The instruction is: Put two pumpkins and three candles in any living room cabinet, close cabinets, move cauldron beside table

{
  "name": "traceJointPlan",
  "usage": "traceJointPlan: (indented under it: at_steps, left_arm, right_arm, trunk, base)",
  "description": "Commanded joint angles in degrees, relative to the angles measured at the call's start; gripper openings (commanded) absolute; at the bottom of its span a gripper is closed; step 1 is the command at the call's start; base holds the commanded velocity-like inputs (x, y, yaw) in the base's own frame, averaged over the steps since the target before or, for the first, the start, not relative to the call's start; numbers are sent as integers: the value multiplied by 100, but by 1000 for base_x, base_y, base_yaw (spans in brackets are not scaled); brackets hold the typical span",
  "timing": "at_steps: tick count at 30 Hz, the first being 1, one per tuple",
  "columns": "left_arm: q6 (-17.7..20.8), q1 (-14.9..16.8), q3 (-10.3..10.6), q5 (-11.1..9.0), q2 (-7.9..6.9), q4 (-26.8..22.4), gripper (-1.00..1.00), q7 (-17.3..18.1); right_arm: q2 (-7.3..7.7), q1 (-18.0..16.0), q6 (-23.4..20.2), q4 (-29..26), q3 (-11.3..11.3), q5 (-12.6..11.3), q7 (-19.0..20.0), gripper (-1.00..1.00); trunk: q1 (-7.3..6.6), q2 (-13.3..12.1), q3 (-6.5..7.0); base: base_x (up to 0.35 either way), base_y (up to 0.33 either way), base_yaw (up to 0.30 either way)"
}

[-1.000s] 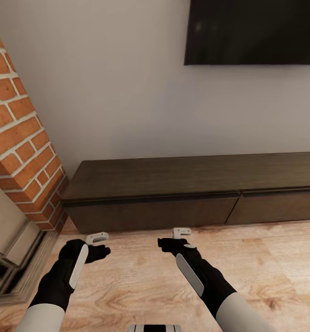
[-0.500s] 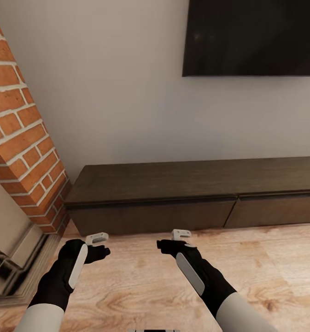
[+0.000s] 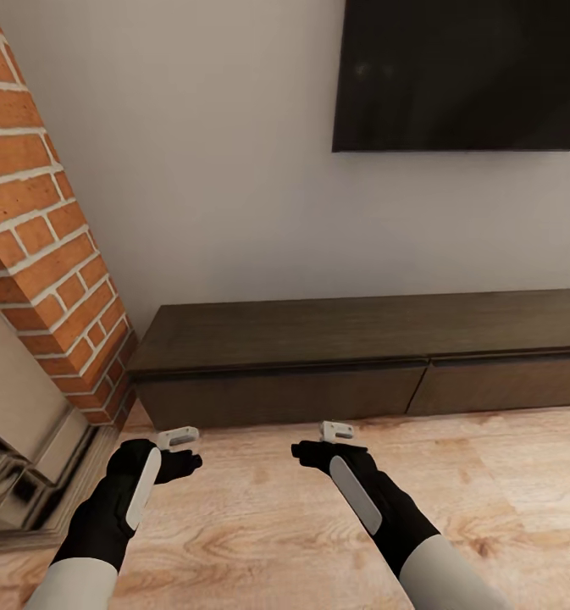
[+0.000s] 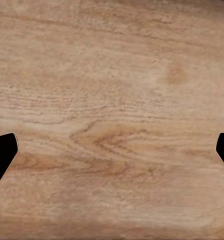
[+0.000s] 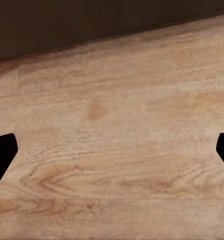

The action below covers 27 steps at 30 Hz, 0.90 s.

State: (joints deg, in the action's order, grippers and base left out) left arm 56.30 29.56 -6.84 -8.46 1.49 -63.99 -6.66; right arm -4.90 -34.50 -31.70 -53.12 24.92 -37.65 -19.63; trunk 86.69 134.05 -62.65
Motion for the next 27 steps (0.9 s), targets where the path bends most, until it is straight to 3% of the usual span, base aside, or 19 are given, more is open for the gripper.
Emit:
traceJointPlan:
  at_steps: [1, 27]
  left_arm:
    - [24, 2, -10, -63, 5, -12, 100, -54]
    - [30, -1, -19, -93, -6, -44, 100, -54]
  right_arm:
    - [2, -4, -10, -9, 12, -58, -58, 100]
    - [3, -4, 20, -9, 4, -73, -58, 100]
  trunk:
    - [-26, -39, 14]
    - [-597, -1082, 480]
  base:
    - [-216, 0, 0]
    - [-47, 0, 0]
